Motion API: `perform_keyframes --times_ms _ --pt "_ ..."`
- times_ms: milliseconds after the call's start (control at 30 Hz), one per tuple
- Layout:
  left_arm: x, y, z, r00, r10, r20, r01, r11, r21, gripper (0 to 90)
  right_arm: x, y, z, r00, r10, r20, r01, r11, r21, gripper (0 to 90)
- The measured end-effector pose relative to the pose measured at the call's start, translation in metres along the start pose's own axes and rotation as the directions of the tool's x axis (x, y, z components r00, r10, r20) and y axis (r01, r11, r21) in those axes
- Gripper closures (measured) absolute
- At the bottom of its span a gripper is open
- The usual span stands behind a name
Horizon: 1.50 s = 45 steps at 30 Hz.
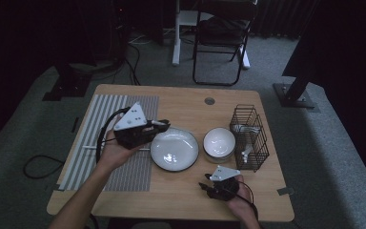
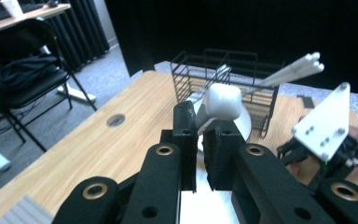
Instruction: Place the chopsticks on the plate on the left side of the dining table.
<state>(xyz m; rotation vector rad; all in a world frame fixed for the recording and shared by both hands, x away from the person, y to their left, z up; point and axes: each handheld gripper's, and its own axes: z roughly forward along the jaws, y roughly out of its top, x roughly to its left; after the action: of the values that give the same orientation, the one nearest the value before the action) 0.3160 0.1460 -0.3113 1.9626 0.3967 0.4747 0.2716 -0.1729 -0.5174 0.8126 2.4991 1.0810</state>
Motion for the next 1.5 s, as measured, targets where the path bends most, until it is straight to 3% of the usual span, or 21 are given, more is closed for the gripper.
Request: perform_keyframes --times_ms 200,333,533,900,1033,1233,1500 --pt "0.009 -0.026 -0.023 0.9992 -0.035 -0.018 0.035 0.999 0.028 84.7 0.006 0.018 0.0 0.9992 -0.039 -0.012 0.039 0.999 -0.029 56.6" --pt "0.012 -0.041 -0.033 0.998 -0.055 -0.03 0.056 0.9976 0.041 84.7 0.014 0.039 0.003 0.9956 -0.089 -0.028 0.088 0.995 -0.055 57.0" --pt "0.016 -0.058 -0.05 0.9961 -0.076 -0.045 0.078 0.9959 0.047 84.8 0.024 0.066 0.011 0.9873 -0.147 -0.061 0.141 0.986 -0.093 57.8" --pt "0.022 -0.088 -0.075 0.9892 -0.132 -0.065 0.134 0.9901 0.042 84.8 0.031 0.111 0.027 0.9691 -0.235 -0.074 0.224 0.966 -0.129 62.2" --pt "0.02 -0.093 -0.085 0.987 -0.147 -0.064 0.149 0.9884 0.028 84.8 0.03 0.126 0.035 0.9628 -0.261 -0.071 0.25 0.959 -0.136 67.2" --pt "0.014 -0.091 -0.09 0.9897 -0.135 -0.047 0.136 0.9903 0.028 84.8 0.03 0.147 0.053 0.9507 -0.3 -0.081 0.287 0.948 -0.141 70.8" --pt "0.01 -0.086 -0.09 0.9914 -0.131 -0.012 0.131 0.9913 0.013 84.8 0.028 0.159 0.077 0.9402 -0.328 -0.093 0.316 0.941 -0.121 73.4"
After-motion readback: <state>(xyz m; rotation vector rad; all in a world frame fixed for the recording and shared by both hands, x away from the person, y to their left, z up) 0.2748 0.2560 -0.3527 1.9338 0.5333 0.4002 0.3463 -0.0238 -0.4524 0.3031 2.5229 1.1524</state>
